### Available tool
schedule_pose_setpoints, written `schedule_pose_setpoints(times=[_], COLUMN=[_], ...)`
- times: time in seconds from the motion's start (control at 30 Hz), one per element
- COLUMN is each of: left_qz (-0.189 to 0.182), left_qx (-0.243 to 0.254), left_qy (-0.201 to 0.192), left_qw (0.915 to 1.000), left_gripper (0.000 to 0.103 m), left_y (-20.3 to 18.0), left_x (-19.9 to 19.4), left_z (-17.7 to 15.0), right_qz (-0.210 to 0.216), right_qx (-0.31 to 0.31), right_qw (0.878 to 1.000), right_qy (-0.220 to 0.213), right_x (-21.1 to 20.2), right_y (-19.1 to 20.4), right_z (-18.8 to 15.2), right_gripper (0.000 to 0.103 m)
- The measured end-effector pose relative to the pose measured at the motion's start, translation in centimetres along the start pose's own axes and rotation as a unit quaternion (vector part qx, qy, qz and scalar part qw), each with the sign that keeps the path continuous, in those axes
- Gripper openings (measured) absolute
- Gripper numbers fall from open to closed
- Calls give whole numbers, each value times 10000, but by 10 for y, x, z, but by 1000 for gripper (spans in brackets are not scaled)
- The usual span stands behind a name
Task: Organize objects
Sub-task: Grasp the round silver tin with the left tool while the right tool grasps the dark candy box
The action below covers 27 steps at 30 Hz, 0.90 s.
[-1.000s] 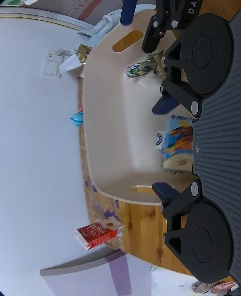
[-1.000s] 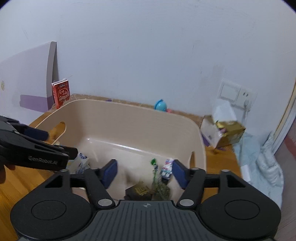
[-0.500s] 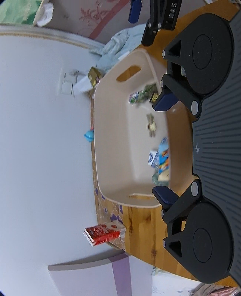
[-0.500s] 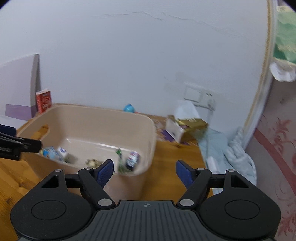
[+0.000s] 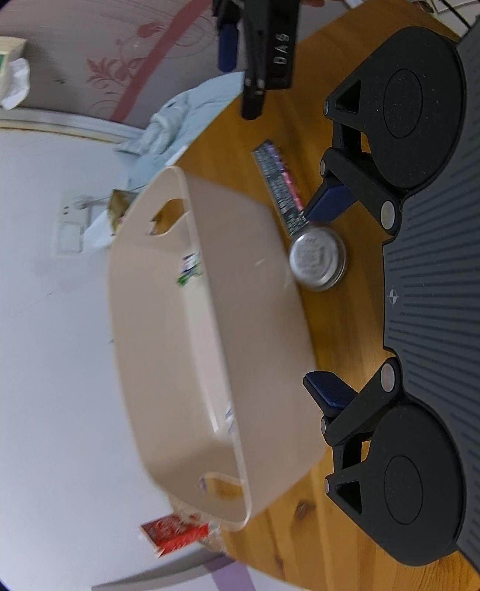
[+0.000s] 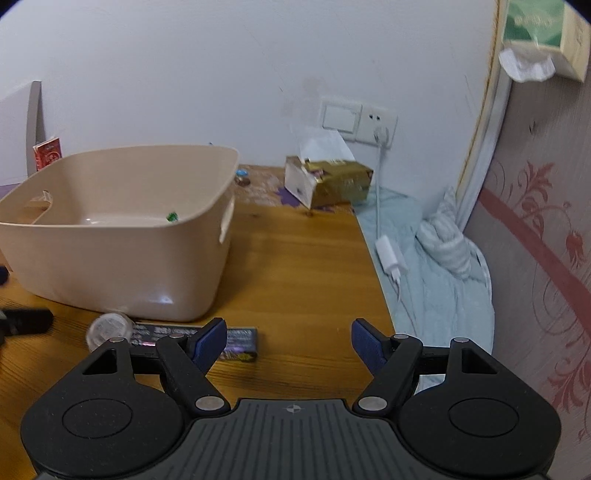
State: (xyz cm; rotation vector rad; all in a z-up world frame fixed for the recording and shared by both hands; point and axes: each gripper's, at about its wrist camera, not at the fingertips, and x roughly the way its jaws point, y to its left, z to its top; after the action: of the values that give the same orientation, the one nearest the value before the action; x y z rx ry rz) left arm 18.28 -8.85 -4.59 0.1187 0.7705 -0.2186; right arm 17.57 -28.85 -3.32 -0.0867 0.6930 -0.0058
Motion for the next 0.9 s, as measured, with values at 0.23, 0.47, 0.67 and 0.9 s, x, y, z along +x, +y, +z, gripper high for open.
schedule_pose_setpoints(times=[0.23,0.47,0.67,0.9], left_qz=[-28,185,383,641], left_qx=[-223,-461,-889,-938], left_qy=[290,328,373,479], left_qw=[9993,9982,9946,9924], left_gripper=[90,90,90,90], left_y=[-6,-6,6,27], left_x=[42,63,62,55], left_z=[-11,-11,-11,-20], right_qz=[119,-31,20,524], right_qx=[427,402,344,851], right_qw=[9990,9992,9993,9937], right_qy=[48,38,122,505], right_x=[27,58,74,66], right_y=[-5,8,17,11], right_z=[-6,-6,-2,-12], right_gripper=[77,77,78,79])
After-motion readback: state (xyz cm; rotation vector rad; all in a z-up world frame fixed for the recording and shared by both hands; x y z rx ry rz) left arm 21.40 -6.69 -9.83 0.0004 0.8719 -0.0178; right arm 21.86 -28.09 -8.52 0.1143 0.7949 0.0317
